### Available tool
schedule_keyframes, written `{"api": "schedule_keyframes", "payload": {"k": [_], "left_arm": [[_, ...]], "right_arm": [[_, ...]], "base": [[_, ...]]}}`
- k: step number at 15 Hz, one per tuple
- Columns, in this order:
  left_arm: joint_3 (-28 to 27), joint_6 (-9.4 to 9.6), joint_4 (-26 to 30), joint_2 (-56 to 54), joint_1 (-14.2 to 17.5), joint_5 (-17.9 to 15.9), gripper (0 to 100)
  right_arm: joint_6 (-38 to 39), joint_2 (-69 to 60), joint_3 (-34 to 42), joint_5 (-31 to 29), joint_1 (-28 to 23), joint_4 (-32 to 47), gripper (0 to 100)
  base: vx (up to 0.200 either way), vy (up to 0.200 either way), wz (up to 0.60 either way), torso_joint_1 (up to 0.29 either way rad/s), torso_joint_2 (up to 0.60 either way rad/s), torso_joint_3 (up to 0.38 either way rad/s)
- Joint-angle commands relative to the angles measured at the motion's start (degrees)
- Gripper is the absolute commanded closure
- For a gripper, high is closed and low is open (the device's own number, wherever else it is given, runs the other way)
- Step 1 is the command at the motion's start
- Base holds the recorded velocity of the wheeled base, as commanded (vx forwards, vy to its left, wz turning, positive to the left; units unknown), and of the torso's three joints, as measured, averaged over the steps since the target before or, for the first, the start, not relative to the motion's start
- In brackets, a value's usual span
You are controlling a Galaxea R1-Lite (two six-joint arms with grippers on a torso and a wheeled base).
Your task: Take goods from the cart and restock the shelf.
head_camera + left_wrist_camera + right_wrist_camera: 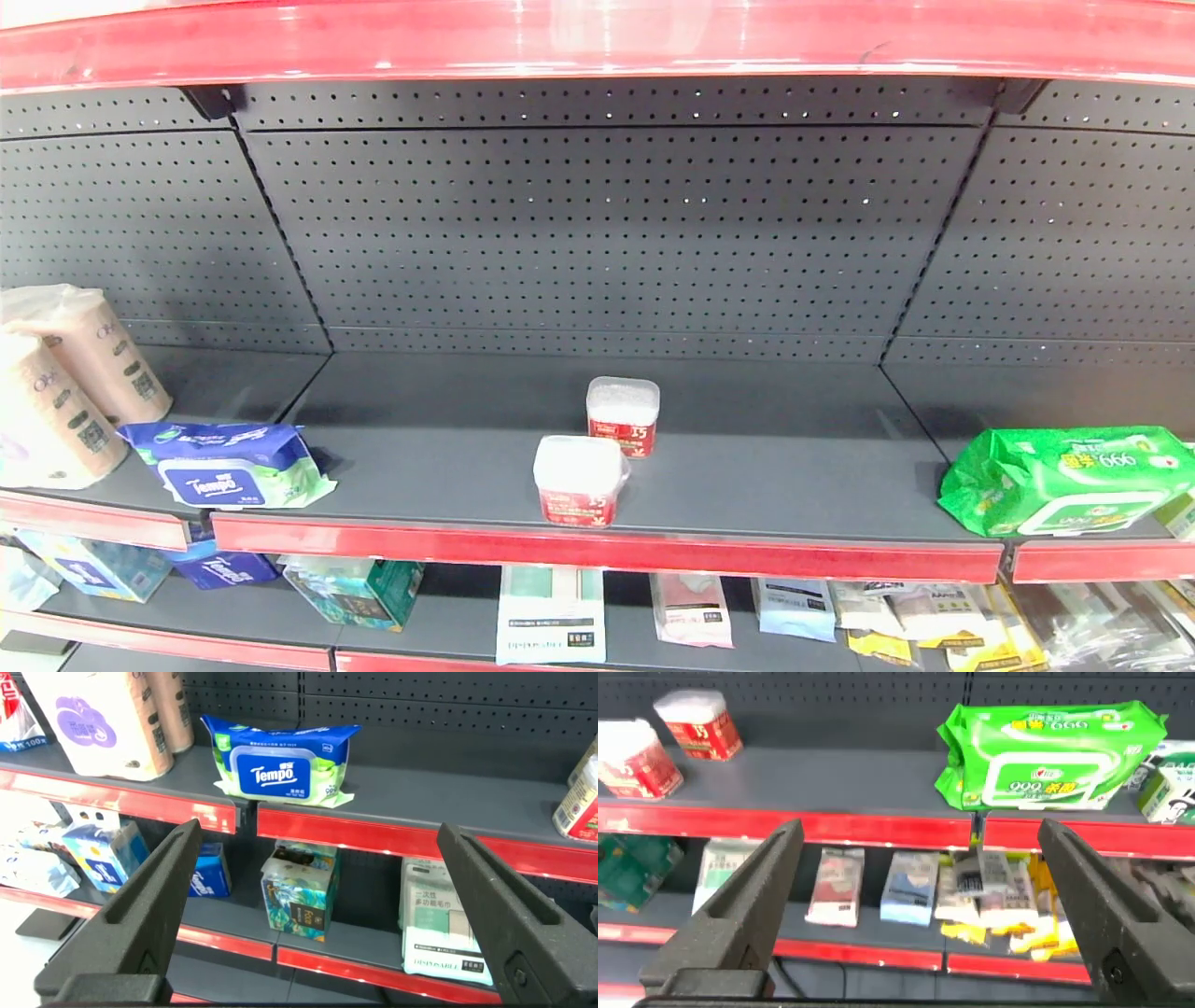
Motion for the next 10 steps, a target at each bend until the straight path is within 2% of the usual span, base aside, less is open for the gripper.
{"api": "schedule_keyframes", "payload": {"k": [1,10], "left_arm": [[0.01,0.0,0.01,0.05,0.03,0.01,0],[0.01,0.0,0.01,0.05,0.03,0.01,0]], "right_arm": [[-1.73,-1.66,2.72,1.95,0.07,-3.13,0],[1.97,-1.84,2.72,0.63,-0.02,-2.43,0]], "base": [[0.0,0.0,0.0,0.0,0.0,0.0],[0.0,0.0,0.0,0.0,0.0,0.0]]}}
